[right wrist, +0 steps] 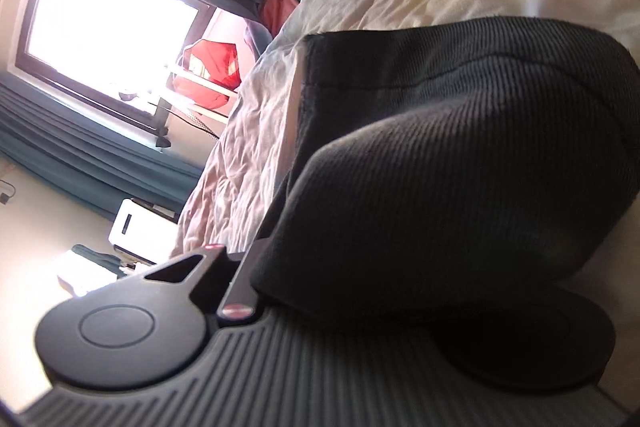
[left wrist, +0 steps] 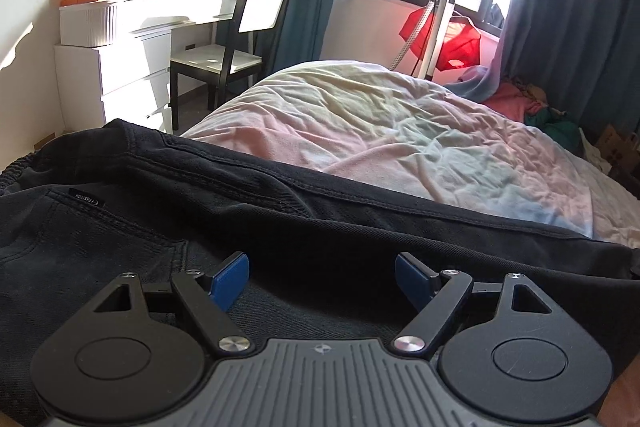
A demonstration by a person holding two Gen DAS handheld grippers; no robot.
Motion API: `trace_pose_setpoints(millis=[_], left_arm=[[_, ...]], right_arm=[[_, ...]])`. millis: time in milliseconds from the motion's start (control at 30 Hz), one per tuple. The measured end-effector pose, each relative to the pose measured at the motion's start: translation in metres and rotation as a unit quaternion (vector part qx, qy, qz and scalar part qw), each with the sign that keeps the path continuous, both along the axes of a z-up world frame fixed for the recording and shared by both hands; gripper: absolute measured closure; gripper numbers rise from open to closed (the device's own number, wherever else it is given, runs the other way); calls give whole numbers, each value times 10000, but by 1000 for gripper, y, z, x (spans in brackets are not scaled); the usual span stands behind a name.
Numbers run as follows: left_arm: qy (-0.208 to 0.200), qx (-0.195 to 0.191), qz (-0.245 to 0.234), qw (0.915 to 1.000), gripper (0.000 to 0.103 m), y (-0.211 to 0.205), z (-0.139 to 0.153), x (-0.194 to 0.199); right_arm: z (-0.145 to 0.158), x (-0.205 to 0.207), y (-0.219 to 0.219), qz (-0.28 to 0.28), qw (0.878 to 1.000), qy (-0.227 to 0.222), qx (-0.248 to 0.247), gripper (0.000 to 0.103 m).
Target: Fold clothes
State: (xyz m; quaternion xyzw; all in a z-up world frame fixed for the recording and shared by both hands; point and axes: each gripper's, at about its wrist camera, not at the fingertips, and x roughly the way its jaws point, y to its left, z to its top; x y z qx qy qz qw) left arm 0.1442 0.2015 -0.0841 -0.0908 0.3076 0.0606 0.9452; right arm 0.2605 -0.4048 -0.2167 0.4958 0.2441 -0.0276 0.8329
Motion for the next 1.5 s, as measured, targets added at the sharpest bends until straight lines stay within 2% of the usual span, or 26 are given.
trace_pose_setpoints(millis=[167, 300, 400, 500, 600, 667, 733, 800, 933, 1000, 1033, 1133, 1200, 1267, 1367, 1433, 1500], left_arm=[[-132, 312, 34, 9994, 21, -6, 14, -6], [-253, 533, -32, 9983, 19, -17, 27, -11], [-253, 364, -203, 9988, 19, -38, 29, -8], [-215, 384, -431, 9981, 18, -62, 17, 3], [161, 607, -533, 9966, 16, -83, -12, 19], [574, 634, -543, 9949, 16, -87, -38, 28], [747, 787, -617, 9922, 15, -89, -55, 28], [784, 1002, -713, 9893, 15, -92, -62, 27], [861, 796, -733, 9904, 15, -84, -57, 25], [827, 699, -715, 9915, 15, -78, -48, 20], [808, 651, -706, 9921, 15, -75, -43, 18], [749, 507, -677, 9936, 15, -66, -29, 10], [573, 343, -587, 9960, 15, -55, -13, 4], [364, 261, -448, 9980, 14, -42, 2, -5], [92, 363, -213, 9991, 14, -20, 21, -17], [-46, 468, -51, 9989, 14, -7, 29, -25], [-127, 469, 78, 9988, 14, 7, 34, -32]], right_arm=[[39, -11, -5, -326, 9978, -561, -162, 88], [66, -19, -15, -491, 9930, -963, -480, 88], [77, -26, -28, -695, 9899, -1061, -640, 88], [74, -32, -43, -979, 9891, -949, -551, 88], [62, -33, -47, -1057, 9892, -705, -736, 88], [54, -30, -45, -1035, 9887, -582, -910, 88], [53, -29, -40, -990, 9869, -565, -1143, 88], [61, -26, -31, -905, 9810, -622, -1602, 88], [77, -27, -8, -731, 9573, -867, -2660, 88], [87, -29, 8, -573, 9365, -995, -3313, 88], [93, -31, 20, -484, 9217, -1066, -3697, 87], [110, -36, 66, -276, 8737, -1301, -4679, 87], [120, -40, 105, -79, 8360, -1526, -5270, 87], [126, -45, 155, 261, 7889, -1803, -5869, 87], [119, -57, 238, 1014, 6990, -2202, -6727, 87], [99, -66, 289, 1545, 6477, -2386, -7069, 87], [68, -77, 335, 2092, 6059, -2443, -7277, 87]])
